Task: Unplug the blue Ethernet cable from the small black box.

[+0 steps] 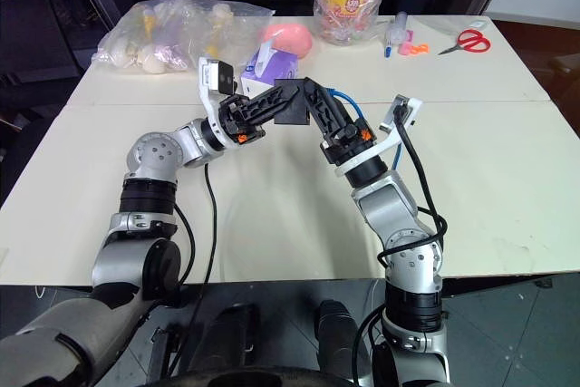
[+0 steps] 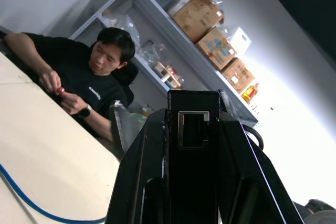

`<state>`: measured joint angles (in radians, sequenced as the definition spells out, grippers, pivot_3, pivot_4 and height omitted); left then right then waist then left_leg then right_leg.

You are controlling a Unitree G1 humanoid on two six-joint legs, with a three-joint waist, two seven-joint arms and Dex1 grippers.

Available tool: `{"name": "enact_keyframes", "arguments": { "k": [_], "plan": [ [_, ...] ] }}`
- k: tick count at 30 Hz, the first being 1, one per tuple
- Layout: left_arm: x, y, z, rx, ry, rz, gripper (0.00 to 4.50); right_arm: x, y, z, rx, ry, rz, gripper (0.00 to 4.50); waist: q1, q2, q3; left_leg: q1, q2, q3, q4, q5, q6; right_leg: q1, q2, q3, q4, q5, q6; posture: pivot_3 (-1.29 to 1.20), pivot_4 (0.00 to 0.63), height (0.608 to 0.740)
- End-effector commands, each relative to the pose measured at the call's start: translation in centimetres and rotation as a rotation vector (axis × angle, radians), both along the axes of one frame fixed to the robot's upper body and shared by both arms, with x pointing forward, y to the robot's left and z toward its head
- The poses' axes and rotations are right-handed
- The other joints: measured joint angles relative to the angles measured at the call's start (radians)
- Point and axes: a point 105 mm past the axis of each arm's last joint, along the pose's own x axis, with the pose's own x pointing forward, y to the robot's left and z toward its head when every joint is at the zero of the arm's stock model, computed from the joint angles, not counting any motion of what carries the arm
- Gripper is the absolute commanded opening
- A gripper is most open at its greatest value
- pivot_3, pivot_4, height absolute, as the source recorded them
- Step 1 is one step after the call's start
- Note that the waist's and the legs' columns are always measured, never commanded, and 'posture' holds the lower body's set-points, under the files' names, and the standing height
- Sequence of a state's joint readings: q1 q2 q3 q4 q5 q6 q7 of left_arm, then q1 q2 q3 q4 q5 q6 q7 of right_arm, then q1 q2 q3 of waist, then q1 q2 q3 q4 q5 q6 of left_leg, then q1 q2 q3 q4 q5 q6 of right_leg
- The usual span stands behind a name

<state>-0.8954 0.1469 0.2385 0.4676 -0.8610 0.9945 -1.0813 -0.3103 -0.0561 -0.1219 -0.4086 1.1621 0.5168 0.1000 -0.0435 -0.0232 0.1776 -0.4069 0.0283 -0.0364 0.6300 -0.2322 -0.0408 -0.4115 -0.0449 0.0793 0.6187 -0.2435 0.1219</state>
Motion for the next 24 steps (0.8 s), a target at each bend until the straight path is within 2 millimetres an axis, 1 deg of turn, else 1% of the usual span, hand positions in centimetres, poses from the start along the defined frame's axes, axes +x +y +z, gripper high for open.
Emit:
{"name": "enact_keyframes", "arguments": {
  "k": [1,2,3,4,12,14,15,17,19,21,24],
  "plan": [
    [-0.4,-0.1,1.1,-0.025,-0.049,-0.01,0.51,-0.7,0.2,1.3,0.03,-0.053,0.015,1.51,0.0,0.0,0.0,0.0,0.0,0.0,0.0,0.0,0.0,0.0,0.0,0.0,0.0,0.0,0.0,0.0,0.15,0.74],
    [-0.4,-0.1,1.1,-0.026,-0.048,-0.01,0.51,-0.7,0.2,1.4,0.035,-0.055,0.016,0.94,0.0,0.0,0.0,0.0,0.0,0.0,0.0,0.0,0.0,0.0,0.0,0.0,0.0,0.0,0.0,0.0,0.15,0.74],
    [-0.4,-0.1,1.1,-0.026,-0.048,-0.009,0.51,-0.7,0.2,1.4,0.037,-0.057,0.017,0.56,0.0,0.0,0.0,0.0,0.0,0.0,0.0,0.0,0.0,0.0,0.0,0.0,0.0,0.0,0.0,0.0,0.15,0.74],
    [-0.4,-0.1,1.1,-0.025,-0.048,-0.008,0.51,-0.7,0.2,1.4,0.038,-0.057,0.017,0.02,0.0,0.0,0.0,0.0,0.0,0.0,0.0,0.0,0.0,0.0,0.0,0.0,0.0,0.0,0.0,0.0,0.15,0.74],
    [-0.3,-0.2,1.2,-0.028,-0.048,-0.006,0.51,-0.7,0.5,1.2,0.033,-0.047,0.026,0.02,0.0,0.0,0.0,0.0,0.0,0.0,0.0,0.0,0.0,0.0,0.0,0.0,0.0,0.0,0.0,0.0,0.15,0.74],
    [-0.3,-0.1,1.2,-0.023,-0.052,-0.001,0.51,-0.4,0.1,1.1,0.031,-0.037,0.002,0.02,0.0,0.0,0.0,0.0,0.0,0.0,0.0,0.0,0.0,0.0,0.0,0.0,0.0,0.0,0.0,0.0,0.15,0.74],
    [-0.1,0.0,1.2,-0.018,-0.056,0.009,0.51,-0.2,-0.5,1.1,0.034,-0.033,-0.023,0.02,0.0,0.0,0.0,0.0,0.0,0.0,0.0,0.0,0.0,0.0,0.0,0.0,0.0,0.0,0.0,0.0,0.15,0.74],
    [0.3,0.8,1.4,-0.012,-0.066,0.04,0.51,0.2,-2.2,1.1,0.04,-0.029,-0.089,0.02,0.0,0.0,0.0,0.0,0.0,0.0,0.0,0.0,0.0,0.0,0.0,0.0,0.0,0.0,0.0,0.0,0.15,0.74],
    [1.0,2.0,1.8,-0.006,-0.076,0.086,0.51,0.6,-4.7,1.0,0.038,-0.023,-0.176,0.02,0.001,0.0,0.0,0.0,0.0,0.0,0.0,0.0,0.0,0.0,0.0,0.0,0.0,0.0,0.0,0.0,0.15,0.74],
    [1.7,3.1,2.0,0.012,-0.088,0.125,0.51,0.9,-6.8,1.1,0.031,-0.021,-0.241,0.02,0.0,0.0,0.0,0.0,0.0,0.0,0.0,0.0,0.0,0.0,0.0,0.0,-0.001,0.0,-0.001,0.0,0.15,0.74],
    [2.4,4.3,1.4,0.066,-0.082,0.156,0.51,1.2,-9.2,1.3,-0.015,-0.024,-0.318,0.02,0.0,0.0,0.0,0.0,0.0,0.001,0.0,0.0,0.0,0.0,0.0,0.0,-0.002,-0.002,-0.003,0.0,0.15,0.74]
  ]
}}
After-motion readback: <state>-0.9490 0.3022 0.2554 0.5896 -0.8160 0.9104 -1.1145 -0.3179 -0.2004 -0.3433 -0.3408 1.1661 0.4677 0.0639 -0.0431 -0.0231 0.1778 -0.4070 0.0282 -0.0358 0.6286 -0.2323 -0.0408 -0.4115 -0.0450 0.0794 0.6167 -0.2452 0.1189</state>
